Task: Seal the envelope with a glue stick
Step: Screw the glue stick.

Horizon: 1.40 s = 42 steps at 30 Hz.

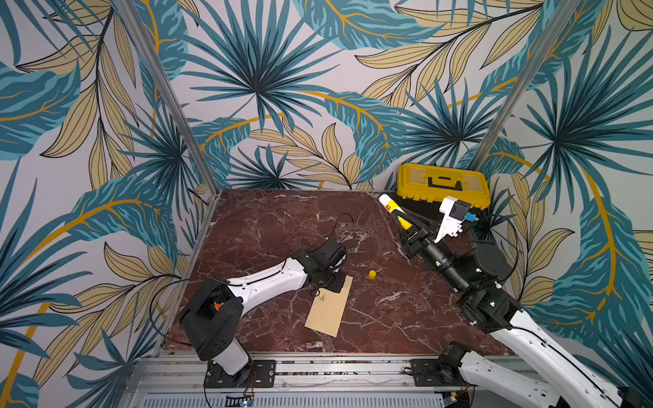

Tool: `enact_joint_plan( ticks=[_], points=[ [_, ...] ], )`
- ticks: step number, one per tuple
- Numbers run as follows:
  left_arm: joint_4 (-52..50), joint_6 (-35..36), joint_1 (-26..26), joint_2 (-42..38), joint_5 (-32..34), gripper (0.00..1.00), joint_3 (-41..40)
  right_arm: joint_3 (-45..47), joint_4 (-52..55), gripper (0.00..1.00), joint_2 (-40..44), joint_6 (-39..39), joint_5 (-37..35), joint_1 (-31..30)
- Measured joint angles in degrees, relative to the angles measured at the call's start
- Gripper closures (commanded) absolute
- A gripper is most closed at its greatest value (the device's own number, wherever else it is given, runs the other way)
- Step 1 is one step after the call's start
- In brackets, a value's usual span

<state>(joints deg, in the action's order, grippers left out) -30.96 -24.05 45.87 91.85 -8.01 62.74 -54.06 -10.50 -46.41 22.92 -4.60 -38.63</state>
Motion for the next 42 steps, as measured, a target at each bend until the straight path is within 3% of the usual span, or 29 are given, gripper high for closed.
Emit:
enact_joint_plan(
  ticks=[6,12,16,20,29,33,42],
  points=[
    [10.45,-2.16,-1.11,-0.13,-6.43,0.66,-0.83,-1.33,8.07,1.00,1.73,-1.84,-4.57,0.00],
    [13.81,-1.55,-0.79,3.23,-9.46,0.63,4.61,-1.31,14.53,1.00,5.35,-3.28,-7.17,0.00],
    [27.15,-7.02,-2.51,-1.09,-14.32,0.60,-2.23,1.25,13.40,1.00,9.46,-3.02,-7.15,0.00],
    [47.54,-15.98,-6.58,-8.96,-16.72,0.54,-12.70,6.43,6.14,1.00,12.20,-0.50,-6.21,0.00],
    [78.99,-28.28,-8.59,-13.33,-19.96,0.51,-10.12,7.67,-16.04,1.00,1.01,9.20,2.14,0.00],
    [85.44,-31.69,-8.81,-13.31,-20.55,0.50,-8.48,5.05,-23.37,1.00,-5.18,13.20,6.71,0.00],
    [89.35,-33.81,-8.85,-13.31,-21.20,0.48,-2.71,-0.44,-34.42,1.00,-11.04,19.37,15.10,0.00]
  ],
)
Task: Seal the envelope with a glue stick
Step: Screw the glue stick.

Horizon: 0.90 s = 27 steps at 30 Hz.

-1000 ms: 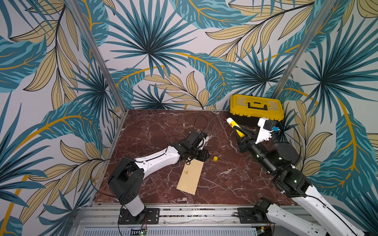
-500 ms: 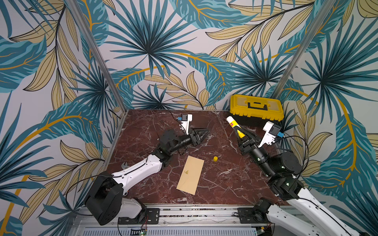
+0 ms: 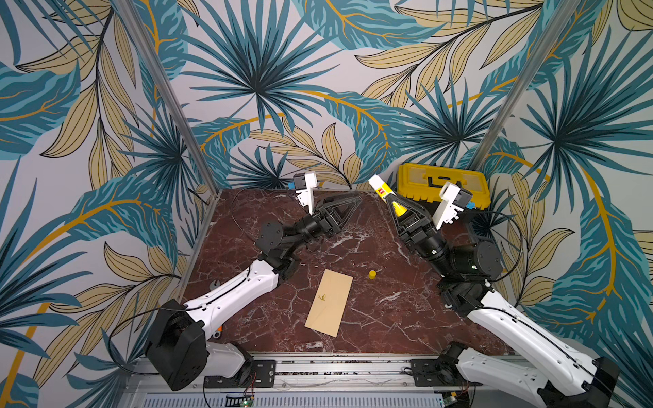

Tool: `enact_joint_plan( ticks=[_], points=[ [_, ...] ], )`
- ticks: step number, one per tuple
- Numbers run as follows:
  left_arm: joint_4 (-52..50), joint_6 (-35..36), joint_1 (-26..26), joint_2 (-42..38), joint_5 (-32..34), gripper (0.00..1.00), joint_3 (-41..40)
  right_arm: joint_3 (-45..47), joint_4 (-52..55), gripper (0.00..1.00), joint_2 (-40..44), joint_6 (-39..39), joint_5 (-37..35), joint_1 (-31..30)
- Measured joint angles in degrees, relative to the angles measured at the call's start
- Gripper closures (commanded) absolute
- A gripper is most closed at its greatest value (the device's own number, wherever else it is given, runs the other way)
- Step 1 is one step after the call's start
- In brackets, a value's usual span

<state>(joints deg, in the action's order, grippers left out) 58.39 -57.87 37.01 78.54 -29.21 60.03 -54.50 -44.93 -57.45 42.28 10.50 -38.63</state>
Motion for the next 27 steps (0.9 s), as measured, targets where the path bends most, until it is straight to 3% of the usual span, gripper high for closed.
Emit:
enact_joint_plan(
  ticks=[20,27],
  points=[
    [10.40,-3.34,0.04,3.91,-2.78,0.54,1.75,-0.20,-7.15,1.00,-8.37,8.68,2.91,0.00],
    [10.23,-2.80,0.02,3.91,-2.73,0.61,1.75,-0.20,-9.35,1.00,-10.36,11.37,3.32,-0.07]
  ],
)
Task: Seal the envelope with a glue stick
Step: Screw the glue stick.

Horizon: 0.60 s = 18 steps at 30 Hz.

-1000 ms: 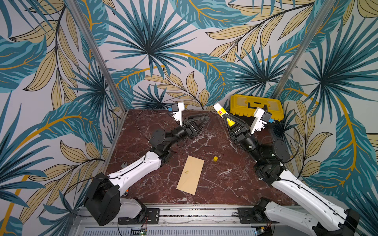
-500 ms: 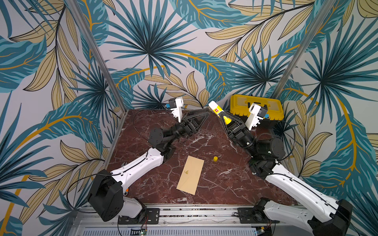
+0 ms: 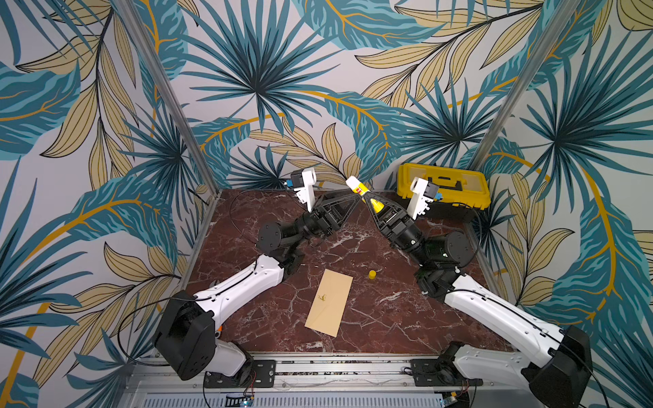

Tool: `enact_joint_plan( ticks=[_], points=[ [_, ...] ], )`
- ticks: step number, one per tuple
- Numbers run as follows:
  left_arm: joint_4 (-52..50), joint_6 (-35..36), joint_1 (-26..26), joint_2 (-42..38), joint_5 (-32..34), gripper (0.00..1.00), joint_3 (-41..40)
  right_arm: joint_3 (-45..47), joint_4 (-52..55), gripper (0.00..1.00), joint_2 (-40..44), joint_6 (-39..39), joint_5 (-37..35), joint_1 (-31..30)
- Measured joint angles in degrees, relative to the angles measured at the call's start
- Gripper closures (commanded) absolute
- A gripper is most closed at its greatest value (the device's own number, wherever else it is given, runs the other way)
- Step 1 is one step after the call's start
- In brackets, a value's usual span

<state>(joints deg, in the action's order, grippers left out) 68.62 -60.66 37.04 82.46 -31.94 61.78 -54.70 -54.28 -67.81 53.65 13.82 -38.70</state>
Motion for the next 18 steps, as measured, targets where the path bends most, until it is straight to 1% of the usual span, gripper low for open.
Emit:
enact_joint_plan(
  ticks=[2,5,8,13,15,16,18],
  points=[
    [0.02,0.00,0.00,0.00,0.04,0.60,0.00,0.00,-0.55,1.00,-0.20,0.52,0.02,-0.09],
    [0.39,0.02,0.02,0.00,0.20,0.57,0.00,0.00,-1.16,1.00,-0.52,1.27,0.37,-0.28],
    [0.59,0.28,0.02,0.00,0.68,0.57,0.00,0.00,-1.22,1.00,-0.94,1.81,0.92,-0.48],
    [0.63,1.05,0.02,-0.04,1.29,0.69,0.00,0.00,-1.40,1.00,-1.07,2.40,1.31,-0.92],
    [0.68,1.01,0.02,-0.07,1.31,0.71,0.00,0.00,-1.55,1.00,-1.07,2.54,1.46,-0.98],
    [0.74,0.94,0.02,-0.07,1.40,0.71,0.00,0.00,-1.66,1.00,-1.07,2.54,1.46,-0.98],
    [0.85,0.90,0.02,-0.17,1.53,0.65,0.00,0.00,-1.97,1.00,-1.07,2.54,1.55,-1.01]
  ],
)
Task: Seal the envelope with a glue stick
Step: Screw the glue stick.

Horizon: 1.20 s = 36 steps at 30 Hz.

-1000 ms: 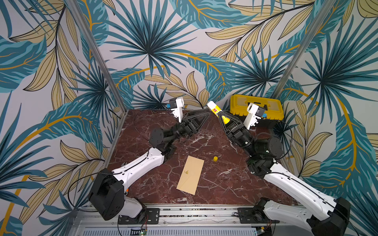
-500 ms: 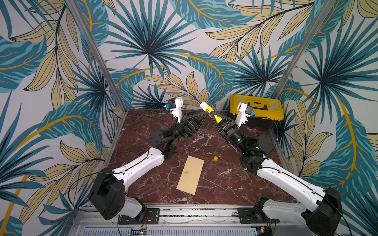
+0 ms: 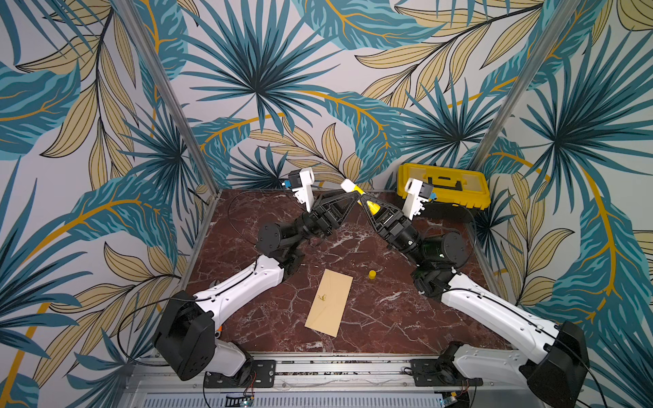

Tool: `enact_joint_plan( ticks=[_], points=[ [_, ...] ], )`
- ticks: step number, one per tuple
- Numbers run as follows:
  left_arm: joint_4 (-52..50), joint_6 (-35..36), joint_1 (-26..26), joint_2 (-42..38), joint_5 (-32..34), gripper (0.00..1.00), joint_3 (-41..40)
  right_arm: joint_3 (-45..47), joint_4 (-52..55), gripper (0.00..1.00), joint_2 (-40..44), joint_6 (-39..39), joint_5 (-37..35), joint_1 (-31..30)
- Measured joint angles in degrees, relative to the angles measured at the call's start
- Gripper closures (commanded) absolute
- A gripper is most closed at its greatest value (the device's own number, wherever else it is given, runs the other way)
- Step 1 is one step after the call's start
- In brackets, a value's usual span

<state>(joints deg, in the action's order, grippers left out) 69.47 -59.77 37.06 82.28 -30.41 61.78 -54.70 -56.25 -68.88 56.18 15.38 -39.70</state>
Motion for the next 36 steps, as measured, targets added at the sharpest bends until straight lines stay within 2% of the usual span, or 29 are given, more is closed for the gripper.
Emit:
enact_joint_plan(
  ticks=[1,6,14,15,19,27,31,36],
  points=[
    [-0.02,0.22,0.00,-0.11,0.02,0.62,0.00,0.02,-0.07,1.00,0.00,0.09,0.13,-0.02],
    [0.02,0.42,0.00,-0.72,0.50,0.62,-0.02,0.07,-0.09,1.00,0.00,0.59,0.42,-0.15],
    [0.39,0.09,0.00,-0.76,1.07,0.75,-0.13,0.11,-0.48,1.00,0.00,0.83,0.79,-0.35],
    [0.44,0.11,0.00,-0.79,1.09,0.77,-0.20,0.13,-0.48,0.97,0.00,0.83,0.81,-0.35],
    [0.57,0.11,0.00,-0.96,1.22,0.78,-0.66,0.37,-0.13,0.71,0.20,0.83,0.76,-0.37],
    [0.35,0.42,0.00,-1.29,1.03,0.81,-0.76,3.30,2.69,0.59,3.39,0.85,-0.28,-0.48],
    [0.33,0.42,-0.04,-1.70,1.03,0.82,-0.76,4.07,4.81,0.60,5.35,0.83,-0.46,-0.48],
    [0.37,0.39,-0.04,-1.77,1.03,0.82,-0.76,4.42,6.95,0.67,7.52,0.52,-0.61,-0.48]
  ],
)
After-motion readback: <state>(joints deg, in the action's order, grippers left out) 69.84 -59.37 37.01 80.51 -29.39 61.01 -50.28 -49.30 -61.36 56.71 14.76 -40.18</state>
